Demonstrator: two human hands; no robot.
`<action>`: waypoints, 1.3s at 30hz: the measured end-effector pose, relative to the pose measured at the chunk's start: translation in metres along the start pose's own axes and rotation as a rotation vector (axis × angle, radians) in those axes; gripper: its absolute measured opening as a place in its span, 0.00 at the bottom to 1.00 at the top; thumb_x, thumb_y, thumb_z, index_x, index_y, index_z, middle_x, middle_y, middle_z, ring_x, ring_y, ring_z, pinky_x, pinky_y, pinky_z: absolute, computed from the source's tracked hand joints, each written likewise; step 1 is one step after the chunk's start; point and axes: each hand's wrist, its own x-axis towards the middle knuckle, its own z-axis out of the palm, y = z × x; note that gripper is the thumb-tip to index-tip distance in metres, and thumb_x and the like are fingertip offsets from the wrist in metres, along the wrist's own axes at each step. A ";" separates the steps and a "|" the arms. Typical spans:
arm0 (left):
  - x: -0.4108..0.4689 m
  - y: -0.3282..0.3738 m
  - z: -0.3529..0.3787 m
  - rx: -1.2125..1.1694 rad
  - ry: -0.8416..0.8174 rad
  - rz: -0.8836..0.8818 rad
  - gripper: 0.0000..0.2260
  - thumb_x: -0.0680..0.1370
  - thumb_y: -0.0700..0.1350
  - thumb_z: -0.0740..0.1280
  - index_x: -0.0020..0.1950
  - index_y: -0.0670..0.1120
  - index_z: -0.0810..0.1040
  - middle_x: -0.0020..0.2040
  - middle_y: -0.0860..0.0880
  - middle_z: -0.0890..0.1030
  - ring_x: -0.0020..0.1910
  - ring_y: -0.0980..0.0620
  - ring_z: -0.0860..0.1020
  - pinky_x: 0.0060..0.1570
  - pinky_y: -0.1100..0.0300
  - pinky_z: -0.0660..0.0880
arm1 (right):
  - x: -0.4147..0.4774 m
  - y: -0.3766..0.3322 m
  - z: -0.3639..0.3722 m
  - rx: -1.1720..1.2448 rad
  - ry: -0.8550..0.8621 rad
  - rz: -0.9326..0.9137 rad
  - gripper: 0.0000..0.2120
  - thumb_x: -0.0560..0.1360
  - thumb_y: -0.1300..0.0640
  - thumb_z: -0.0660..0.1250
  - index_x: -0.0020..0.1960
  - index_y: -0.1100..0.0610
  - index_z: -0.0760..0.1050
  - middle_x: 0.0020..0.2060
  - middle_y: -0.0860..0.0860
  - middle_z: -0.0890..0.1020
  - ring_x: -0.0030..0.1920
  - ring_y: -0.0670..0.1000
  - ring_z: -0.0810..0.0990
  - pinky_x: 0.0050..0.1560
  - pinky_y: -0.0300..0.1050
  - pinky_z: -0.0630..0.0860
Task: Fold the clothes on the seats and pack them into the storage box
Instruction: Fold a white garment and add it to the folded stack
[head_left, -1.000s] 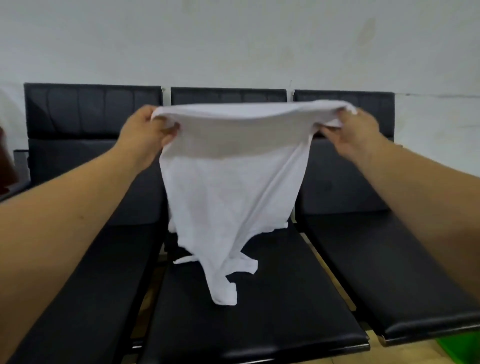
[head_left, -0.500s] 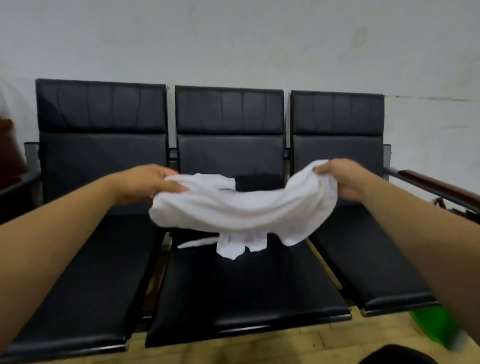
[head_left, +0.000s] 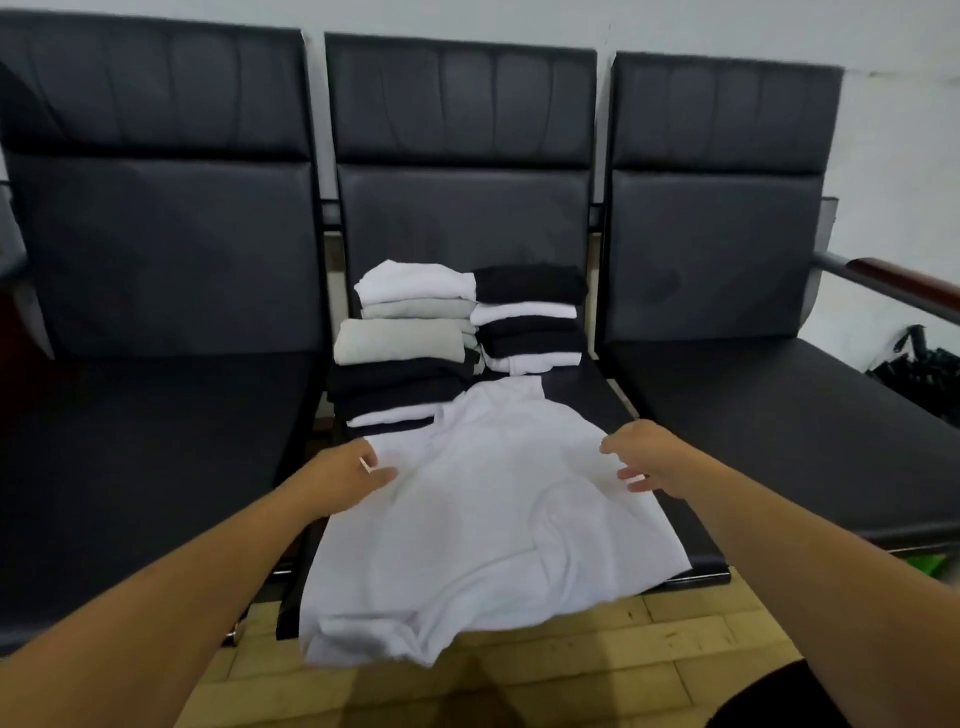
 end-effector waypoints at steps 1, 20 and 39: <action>0.013 0.000 0.008 -0.017 0.052 -0.036 0.23 0.78 0.60 0.67 0.65 0.45 0.71 0.62 0.45 0.75 0.55 0.48 0.77 0.46 0.60 0.73 | 0.011 0.003 0.006 -0.097 0.059 0.014 0.11 0.79 0.56 0.66 0.57 0.62 0.74 0.50 0.59 0.78 0.53 0.60 0.82 0.53 0.54 0.81; 0.072 0.010 0.000 -0.585 0.090 -0.129 0.10 0.81 0.43 0.66 0.61 0.41 0.77 0.53 0.47 0.80 0.51 0.49 0.78 0.53 0.56 0.73 | 0.057 0.004 -0.001 0.325 0.095 0.006 0.05 0.80 0.58 0.66 0.46 0.59 0.77 0.49 0.59 0.82 0.45 0.54 0.80 0.56 0.52 0.77; -0.029 0.048 -0.112 -1.135 0.163 0.013 0.20 0.79 0.46 0.70 0.69 0.43 0.75 0.59 0.45 0.83 0.55 0.46 0.84 0.52 0.50 0.79 | -0.038 -0.049 -0.071 0.927 -0.095 -0.200 0.14 0.80 0.56 0.66 0.64 0.59 0.78 0.59 0.57 0.84 0.55 0.58 0.85 0.51 0.55 0.81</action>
